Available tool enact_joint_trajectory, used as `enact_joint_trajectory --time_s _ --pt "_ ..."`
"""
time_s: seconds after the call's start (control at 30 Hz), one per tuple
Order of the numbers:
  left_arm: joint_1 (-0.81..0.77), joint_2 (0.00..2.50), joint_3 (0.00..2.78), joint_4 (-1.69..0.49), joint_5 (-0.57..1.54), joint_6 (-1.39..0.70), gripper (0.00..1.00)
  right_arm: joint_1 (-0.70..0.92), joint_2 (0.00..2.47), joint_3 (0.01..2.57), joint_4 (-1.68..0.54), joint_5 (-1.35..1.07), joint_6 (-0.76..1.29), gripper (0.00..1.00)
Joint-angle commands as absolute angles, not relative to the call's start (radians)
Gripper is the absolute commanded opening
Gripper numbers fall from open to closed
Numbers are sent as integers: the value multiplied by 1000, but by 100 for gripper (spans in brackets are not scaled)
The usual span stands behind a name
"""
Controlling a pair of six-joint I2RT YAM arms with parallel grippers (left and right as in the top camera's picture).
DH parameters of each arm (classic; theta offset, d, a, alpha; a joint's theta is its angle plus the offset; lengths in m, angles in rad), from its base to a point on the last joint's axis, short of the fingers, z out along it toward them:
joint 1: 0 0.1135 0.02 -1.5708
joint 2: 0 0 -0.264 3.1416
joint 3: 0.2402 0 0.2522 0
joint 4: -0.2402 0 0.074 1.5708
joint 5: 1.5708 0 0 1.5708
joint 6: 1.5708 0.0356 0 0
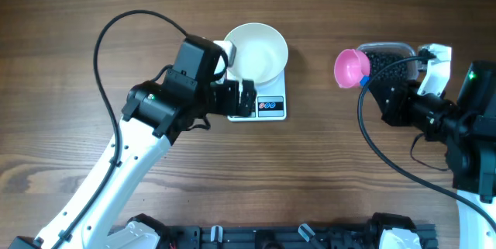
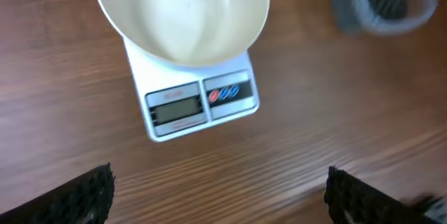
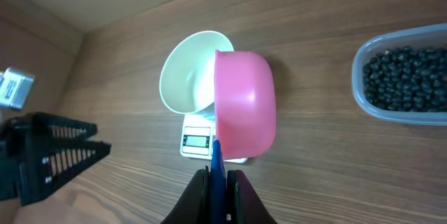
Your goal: Scoop item into bowl and weigh 150g on scale
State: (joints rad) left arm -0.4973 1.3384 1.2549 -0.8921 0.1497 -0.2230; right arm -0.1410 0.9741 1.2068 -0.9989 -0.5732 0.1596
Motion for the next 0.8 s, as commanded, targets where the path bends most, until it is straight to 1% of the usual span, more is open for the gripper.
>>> enact_joint_trajectory --time_s 0.0,0.1,0.13,0.23,0.3,0.37,0.53,0.57,0.6,0.63,0.67,0.7,0.73,0.77 --pt "-491 1328 1260 -924 136 26 100 -146 971 1230 -1000 -536 142 4" --pt "-475 1328 1249 -918 138 101 99 -146 971 1230 -1012 -515 159 4" --pt "-462 1328 1242 -914 146 124 96 -146 971 1230 -1022 -511 156 4" --pt "-395 1328 1217 -914 251 246 95 -146 971 1230 -1050 -446 157 4" --pt "-344 1328 1194 -911 321 309 94 -145 971 1230 -1052 -473 157 4" --pt "-315 1329 1182 -897 356 311 100 -142 973 1230 -1055 -514 157 4" --pt "-313 1377 1176 -894 411 307 100 -104 1003 1222 -1088 -516 157 4" --pt "-319 1395 1176 -894 420 307 98 -99 1013 1218 -1090 -516 157 4" --pt "-330 1422 1176 -891 436 307 82 -95 1024 1217 -1091 -516 157 4" --pt "-342 1449 1176 -886 450 307 64 -94 1035 1217 -1091 -517 159 4" --pt "-356 1476 1176 -879 464 306 37 -94 1041 1217 -1090 -517 160 4" --pt "-375 1510 1176 -867 472 288 16 -94 1047 1217 -1090 -517 160 4" --pt "-395 1541 1176 -852 471 253 4 -94 1050 1217 -1090 -517 161 4" --pt "-413 1566 1176 -841 472 231 4 -94 1050 1217 -1090 -517 160 4"
